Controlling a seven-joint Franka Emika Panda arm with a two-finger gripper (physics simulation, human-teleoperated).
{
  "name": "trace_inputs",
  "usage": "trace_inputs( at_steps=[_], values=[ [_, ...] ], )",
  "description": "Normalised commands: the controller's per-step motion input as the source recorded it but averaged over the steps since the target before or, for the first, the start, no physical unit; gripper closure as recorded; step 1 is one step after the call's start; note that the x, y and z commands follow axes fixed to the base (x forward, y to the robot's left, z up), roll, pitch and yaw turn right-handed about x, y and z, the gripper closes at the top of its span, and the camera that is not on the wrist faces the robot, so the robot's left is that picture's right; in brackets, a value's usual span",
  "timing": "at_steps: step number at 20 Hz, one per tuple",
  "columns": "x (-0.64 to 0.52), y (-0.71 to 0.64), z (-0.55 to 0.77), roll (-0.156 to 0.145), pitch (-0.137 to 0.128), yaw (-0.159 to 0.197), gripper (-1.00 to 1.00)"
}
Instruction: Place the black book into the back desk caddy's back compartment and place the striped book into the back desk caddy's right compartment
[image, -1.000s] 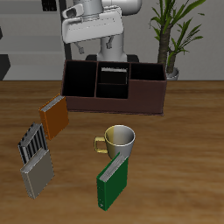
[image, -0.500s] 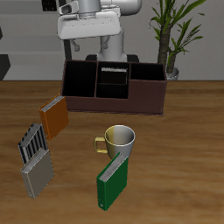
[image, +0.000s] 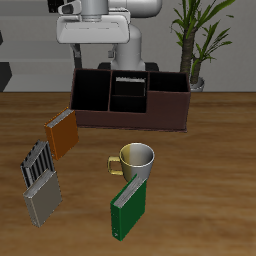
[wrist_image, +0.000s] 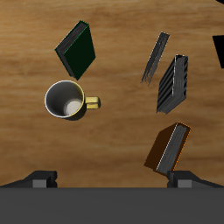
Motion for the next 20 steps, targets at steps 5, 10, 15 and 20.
trace_inputs(
  at_steps=[5, 10, 15, 20],
  values=[
    [0.3, -0.47, 0.03, -0.04, 0.043, 0.067, -1.0],
    [0.24, -0.32, -0.08, -0.028, 0.083, 0.009, -1.0],
    [0.17, -0.4, 0.1, -0.04, 0.026, 0.024, -1.0],
    [0.12, -0.3, 0.11, 0.0, 0.035, 0.011, -1.0]
  ],
)
